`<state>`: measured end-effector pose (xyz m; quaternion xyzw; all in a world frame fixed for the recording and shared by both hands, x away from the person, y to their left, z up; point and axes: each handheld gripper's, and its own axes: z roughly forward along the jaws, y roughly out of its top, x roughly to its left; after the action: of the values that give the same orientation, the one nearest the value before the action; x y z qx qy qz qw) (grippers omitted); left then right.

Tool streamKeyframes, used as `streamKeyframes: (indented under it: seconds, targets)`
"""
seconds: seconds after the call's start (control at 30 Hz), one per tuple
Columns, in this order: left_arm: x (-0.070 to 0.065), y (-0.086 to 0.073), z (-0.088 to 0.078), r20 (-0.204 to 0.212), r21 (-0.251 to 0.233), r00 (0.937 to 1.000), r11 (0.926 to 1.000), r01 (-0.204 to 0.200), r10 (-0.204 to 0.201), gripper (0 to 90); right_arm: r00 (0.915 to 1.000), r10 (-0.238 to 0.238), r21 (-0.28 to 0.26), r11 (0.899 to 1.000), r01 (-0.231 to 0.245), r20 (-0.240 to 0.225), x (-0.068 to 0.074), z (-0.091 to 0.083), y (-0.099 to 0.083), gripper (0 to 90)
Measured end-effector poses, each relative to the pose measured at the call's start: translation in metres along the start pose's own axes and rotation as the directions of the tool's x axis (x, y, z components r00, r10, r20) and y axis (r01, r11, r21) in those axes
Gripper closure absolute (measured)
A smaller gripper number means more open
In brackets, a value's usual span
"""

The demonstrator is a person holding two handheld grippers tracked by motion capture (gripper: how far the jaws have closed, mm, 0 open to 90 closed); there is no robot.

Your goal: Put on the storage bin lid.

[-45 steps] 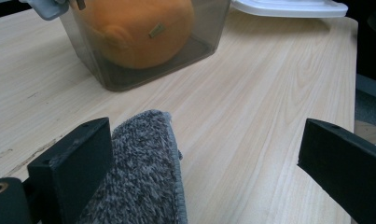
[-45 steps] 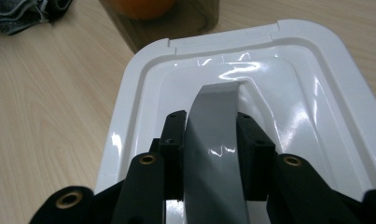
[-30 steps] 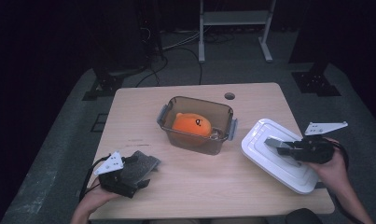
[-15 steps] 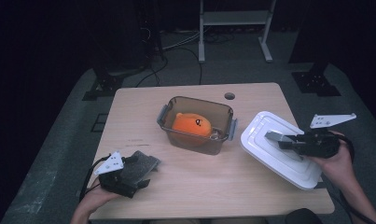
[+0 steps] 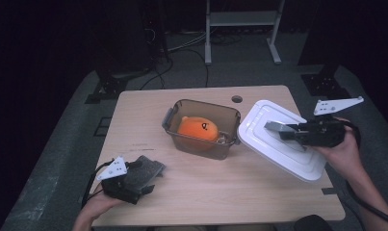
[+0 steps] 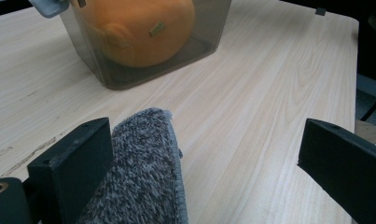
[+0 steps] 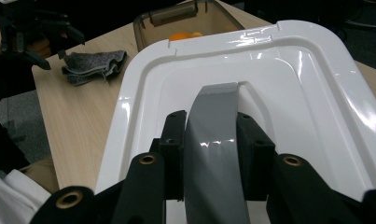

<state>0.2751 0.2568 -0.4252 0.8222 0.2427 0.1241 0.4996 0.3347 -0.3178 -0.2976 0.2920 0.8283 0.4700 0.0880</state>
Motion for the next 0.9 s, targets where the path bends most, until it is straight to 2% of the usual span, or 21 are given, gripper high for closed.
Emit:
streamKeyframes:
  seconds: [0.43, 0.9]
  targets:
    - [0.001, -0.001, -0.002, -0.002, -0.003, 1.0, 1.0, 0.007, -0.007, 2.5, 0.9983, -0.043, 0.006, 0.999, 0.044, -0.038, 0.004, 0.022, 0.039, 66.5]
    - [0.001, -0.003, -0.003, 0.001, -0.003, 1.0, 1.0, 0.004, -0.004, 2.5, 0.9925, -0.09, 0.025, 0.995, 0.092, -0.083, 0.008, 0.054, 0.075, 66.5]
